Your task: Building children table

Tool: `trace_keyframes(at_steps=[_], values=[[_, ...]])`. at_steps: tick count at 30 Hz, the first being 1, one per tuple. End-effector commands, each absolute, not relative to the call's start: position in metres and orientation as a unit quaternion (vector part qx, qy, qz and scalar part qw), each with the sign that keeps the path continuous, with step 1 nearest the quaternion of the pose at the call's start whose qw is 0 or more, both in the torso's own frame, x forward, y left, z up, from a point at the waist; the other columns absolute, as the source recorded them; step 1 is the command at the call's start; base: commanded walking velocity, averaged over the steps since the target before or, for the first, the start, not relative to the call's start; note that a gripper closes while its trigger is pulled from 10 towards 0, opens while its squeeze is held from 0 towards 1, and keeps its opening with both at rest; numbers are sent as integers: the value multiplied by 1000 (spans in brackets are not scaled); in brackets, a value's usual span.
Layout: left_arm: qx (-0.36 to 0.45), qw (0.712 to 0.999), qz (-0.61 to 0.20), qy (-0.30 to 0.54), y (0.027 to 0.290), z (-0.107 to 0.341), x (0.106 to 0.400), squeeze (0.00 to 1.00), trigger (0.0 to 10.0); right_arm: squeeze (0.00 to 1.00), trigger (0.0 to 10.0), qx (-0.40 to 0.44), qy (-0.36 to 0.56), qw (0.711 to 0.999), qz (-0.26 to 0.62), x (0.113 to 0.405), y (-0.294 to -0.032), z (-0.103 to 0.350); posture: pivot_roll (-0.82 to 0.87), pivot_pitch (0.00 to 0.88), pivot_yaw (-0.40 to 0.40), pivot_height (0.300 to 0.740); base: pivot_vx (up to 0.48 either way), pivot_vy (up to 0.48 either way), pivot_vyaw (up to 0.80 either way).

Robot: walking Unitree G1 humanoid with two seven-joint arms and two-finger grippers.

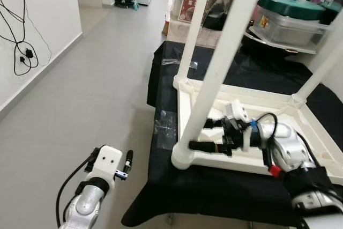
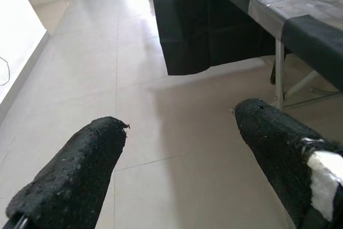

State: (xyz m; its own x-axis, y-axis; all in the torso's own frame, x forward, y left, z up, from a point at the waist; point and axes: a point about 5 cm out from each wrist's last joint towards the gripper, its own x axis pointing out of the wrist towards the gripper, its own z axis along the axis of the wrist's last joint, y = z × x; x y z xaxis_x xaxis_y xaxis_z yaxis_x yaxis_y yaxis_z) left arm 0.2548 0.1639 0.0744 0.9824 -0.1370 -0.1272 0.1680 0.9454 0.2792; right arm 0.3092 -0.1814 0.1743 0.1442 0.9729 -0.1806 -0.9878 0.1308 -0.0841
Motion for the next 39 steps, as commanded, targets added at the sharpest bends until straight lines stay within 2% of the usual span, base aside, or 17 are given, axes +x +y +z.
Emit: trace_keyframes(at_steps=[1,5,9,17,18,19,20,21,22,23,27,29,32,34,36,37,39], values=[[147,983,-87,61,161,71,254,0,10000,0,10000,-86,42,735,671,303,-179,174,77,0,-146,740,0,0,0],[147,983,-89,60,160,72,256,0,10000,0,10000,-82,41,734,673,299,-176,174,75,0,-144,740,0,0,0],[147,983,-88,59,160,73,257,0,10000,0,9922,-59,18,769,636,307,-160,170,81,0,-151,740,0,0,0],[146,984,-85,61,161,71,254,0,10000,0,8157,-17,-1,787,617,301,-137,171,80,0,-149,740,0,0,0],[146,984,-86,62,161,71,254,0,10000,0,7098,-14,-1,789,614,299,-133,169,79,0,-149,740,0,0,0],[146,984,-86,61,161,71,254,0,10000,0,3686,-9,1,794,607,299,-131,167,79,0,-148,740,0,0,0],[146,984,-86,61,161,71,254,0,10000,0,3686,-9,1,794,607,299,-131,167,79,0,-148,740,0,0,0],[146,984,-86,61,160,72,255,0,10000,0,1294,-6,2,800,600,299,-129,166,79,0,-148,740,0,0,0],[146,984,-86,61,160,72,255,0,10000,0,1294,-6,2,800,600,299,-129,166,79,0,-148,740,0,0,0],[146,984,-86,60,160,72,255,0,10000,0,0,-1,5,814,581,302,-130,164,79,0,-148,740,0,0,0],[147,984,-87,60,160,72,256,0,10000,0,0,-9,12,843,538,309,-135,159,72,0,-147,740,0,0,0],[147,983,-87,60,160,72,256,0,10000,0,0,-28,24,884,466,319,-144,152,70,0,-146,740,0,0,0],[147,983,-87,60,160,72,256,0,10000,0,0,-36,30,897,440,322,-147,150,68,0,-146,740,0,0,0],[147,984,-86,59,160,72,256,0,10000,0,0,-61,73,947,308,337,-166,140,67,0,-146,740,0,0,0],[147,984,-84,58,160,72,256,0,10000,0,0,-82,114,988,60,352,-210,131,67,0,-146,740,0,0,0],[147,984,-84,58,160,72,256,0,10000,0,0,-82,114,988,60,352,-210,131,67,0,-146,740,0,0,0],[147,984,-83,58,160,73,257,0,10000,0,0,-94,142,972,-161,343,-263,119,66,0,-146,740,0,0,0]])
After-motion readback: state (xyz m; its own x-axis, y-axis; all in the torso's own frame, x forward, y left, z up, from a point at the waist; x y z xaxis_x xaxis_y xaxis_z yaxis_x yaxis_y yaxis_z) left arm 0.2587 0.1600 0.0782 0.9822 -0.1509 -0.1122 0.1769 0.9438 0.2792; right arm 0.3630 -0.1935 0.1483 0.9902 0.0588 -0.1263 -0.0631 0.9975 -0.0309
